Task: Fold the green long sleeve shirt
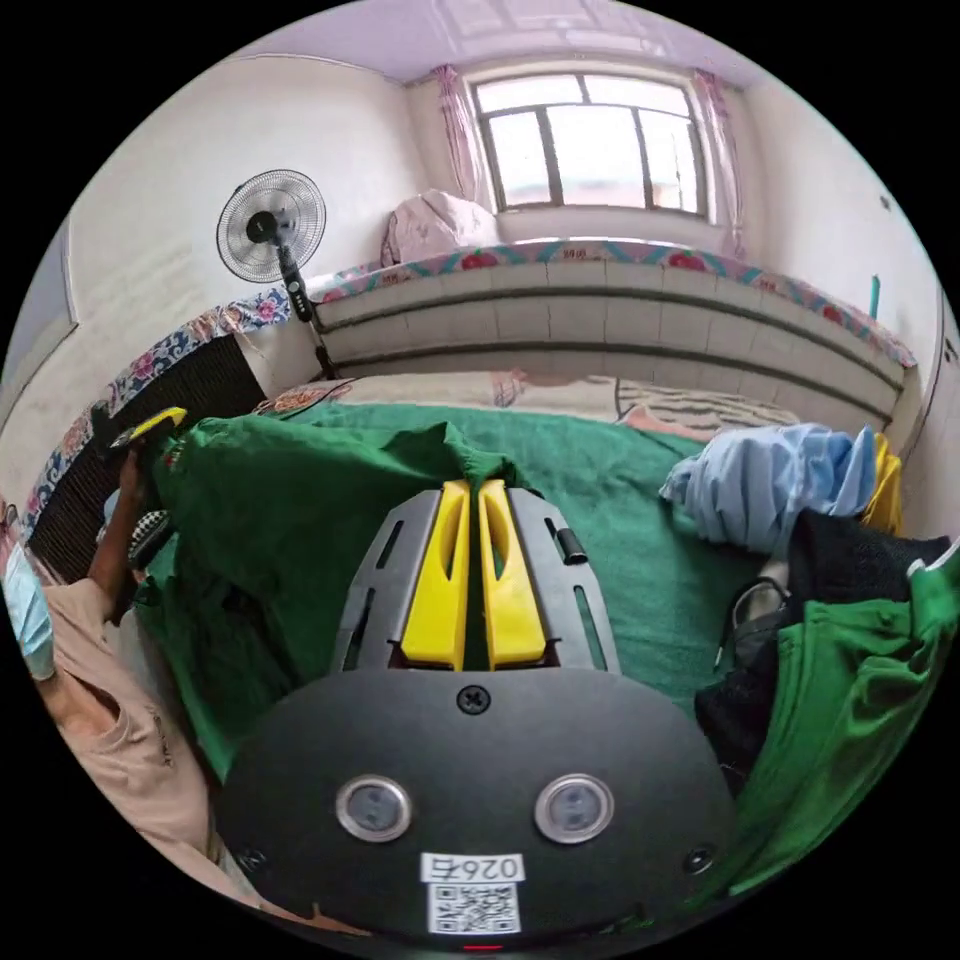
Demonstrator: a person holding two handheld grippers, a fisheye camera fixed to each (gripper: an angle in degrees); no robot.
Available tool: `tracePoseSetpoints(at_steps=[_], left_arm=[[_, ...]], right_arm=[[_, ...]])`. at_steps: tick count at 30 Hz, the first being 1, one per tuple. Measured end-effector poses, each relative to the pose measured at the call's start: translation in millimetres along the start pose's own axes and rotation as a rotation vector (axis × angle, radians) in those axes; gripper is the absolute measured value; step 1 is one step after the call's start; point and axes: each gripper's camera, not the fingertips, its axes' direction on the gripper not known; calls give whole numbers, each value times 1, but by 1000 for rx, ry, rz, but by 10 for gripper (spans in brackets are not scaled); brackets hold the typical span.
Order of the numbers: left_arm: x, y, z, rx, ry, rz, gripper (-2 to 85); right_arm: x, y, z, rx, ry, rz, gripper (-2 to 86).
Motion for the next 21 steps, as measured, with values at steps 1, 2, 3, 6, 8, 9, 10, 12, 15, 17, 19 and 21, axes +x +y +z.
tracePoseSetpoints(at_steps=[1,2,3,6,8,9,10,12,15,17,19,21], left_arm=[[-1,2,-14,110,-128,-9,0],[-4,1,-11,135,-149,-19,2],[-13,-6,15,76,-109,-32,8],[-36,-1,108,-217,-59,-155,0],[-37,20,135,-347,-124,-206,-6],[-33,37,134,-377,-130,-209,-7],[-28,55,122,-372,-111,-210,-8],[-20,82,99,-371,-71,-218,-7],[-1,113,56,-365,26,-218,-1],[17,121,33,-355,94,-215,16],[46,126,7,-342,208,-212,71],[71,127,-14,-308,299,-201,82]], right_arm=[[-5,-15,1,55,95,-25,-10],[-4,-24,8,71,138,-23,-9],[5,-46,35,36,210,-9,-3],[55,-81,121,-301,132,206,42],[58,-75,121,-302,74,248,59],[48,-65,101,-229,54,226,49],[36,-50,80,-192,50,179,39],[16,-20,45,-153,68,104,21],[-15,41,-18,-45,57,-25,-4],[-28,72,-53,12,0,-67,-7],[-43,109,-94,86,-131,-96,-8],[-52,135,-115,119,-222,-99,-9]])
